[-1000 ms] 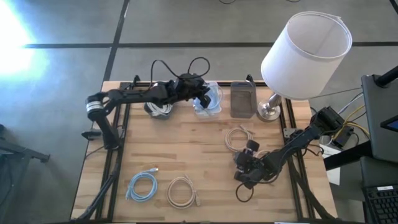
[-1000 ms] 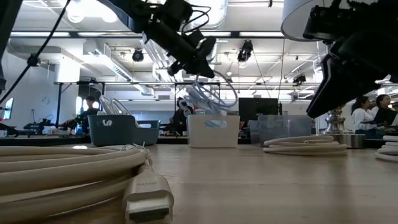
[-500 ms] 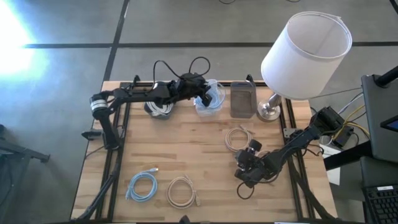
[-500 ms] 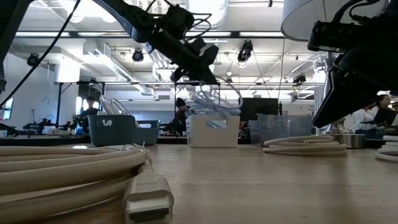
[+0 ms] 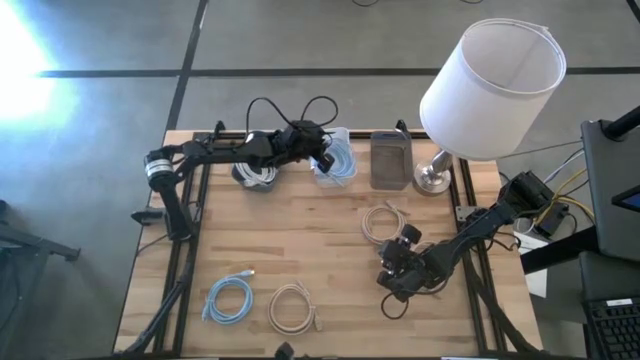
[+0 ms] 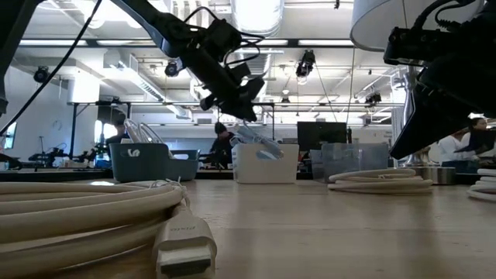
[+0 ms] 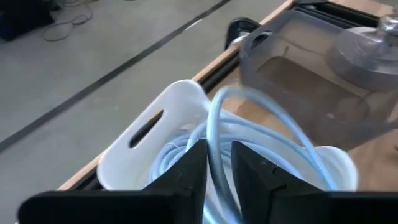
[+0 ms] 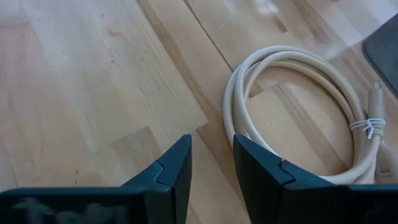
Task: Sort HDMI cables
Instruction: Put the right blue HDMI cable into the white bin, then put the blue HDMI cable into the white bin
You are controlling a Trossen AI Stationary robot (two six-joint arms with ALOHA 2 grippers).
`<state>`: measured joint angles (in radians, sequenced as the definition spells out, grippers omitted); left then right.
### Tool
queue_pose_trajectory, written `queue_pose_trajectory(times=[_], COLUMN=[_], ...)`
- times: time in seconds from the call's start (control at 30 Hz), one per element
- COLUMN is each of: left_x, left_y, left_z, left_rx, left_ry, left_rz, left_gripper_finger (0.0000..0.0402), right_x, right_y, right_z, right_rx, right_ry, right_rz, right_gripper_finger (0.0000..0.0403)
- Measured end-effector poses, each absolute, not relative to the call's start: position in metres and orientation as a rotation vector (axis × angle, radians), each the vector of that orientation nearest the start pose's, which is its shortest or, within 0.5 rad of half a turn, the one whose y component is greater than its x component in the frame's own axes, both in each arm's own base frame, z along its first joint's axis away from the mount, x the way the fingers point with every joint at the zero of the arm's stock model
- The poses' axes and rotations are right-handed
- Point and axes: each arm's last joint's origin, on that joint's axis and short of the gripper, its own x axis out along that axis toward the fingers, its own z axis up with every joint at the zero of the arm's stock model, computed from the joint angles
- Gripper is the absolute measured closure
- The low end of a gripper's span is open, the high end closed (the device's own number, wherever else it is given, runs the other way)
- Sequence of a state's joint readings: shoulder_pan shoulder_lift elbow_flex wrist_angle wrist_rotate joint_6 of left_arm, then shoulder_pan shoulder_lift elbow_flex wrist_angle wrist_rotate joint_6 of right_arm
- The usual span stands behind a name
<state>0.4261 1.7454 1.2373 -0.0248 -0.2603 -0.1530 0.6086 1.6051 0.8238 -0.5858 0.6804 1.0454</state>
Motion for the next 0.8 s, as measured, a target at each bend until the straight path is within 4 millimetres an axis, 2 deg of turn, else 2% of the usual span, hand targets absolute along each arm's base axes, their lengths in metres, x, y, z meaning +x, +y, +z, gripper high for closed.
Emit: queue_pose_trajectory(times=[0.27,0.5,0.63,0.8], left_x=[0.344,0.344,0.345,0.343], left_y=[0.171,0.166,0.155,0.133], left_z=[0.240,0.238,0.246,0.275], left_rx=[-0.130,-0.148,-0.140,-0.135], left_ry=[0.600,0.625,0.604,0.530], left_rz=[0.895,0.903,0.868,0.754], left_gripper_finger=[0.0270,0.0242,0.0241,0.0241], right_x=[0.227,0.227,0.227,0.227], right_y=[0.136,0.136,0.135,0.134], right_z=[0.149,0.149,0.149,0.149], right_rx=[0.118,0.073,0.036,-0.027], right_ry=[0.889,0.903,0.913,0.892], right_rz=[-0.576,-0.554,-0.537,-0.543], right_gripper_finger=[0.0285,0.0296,0.0298,0.0289])
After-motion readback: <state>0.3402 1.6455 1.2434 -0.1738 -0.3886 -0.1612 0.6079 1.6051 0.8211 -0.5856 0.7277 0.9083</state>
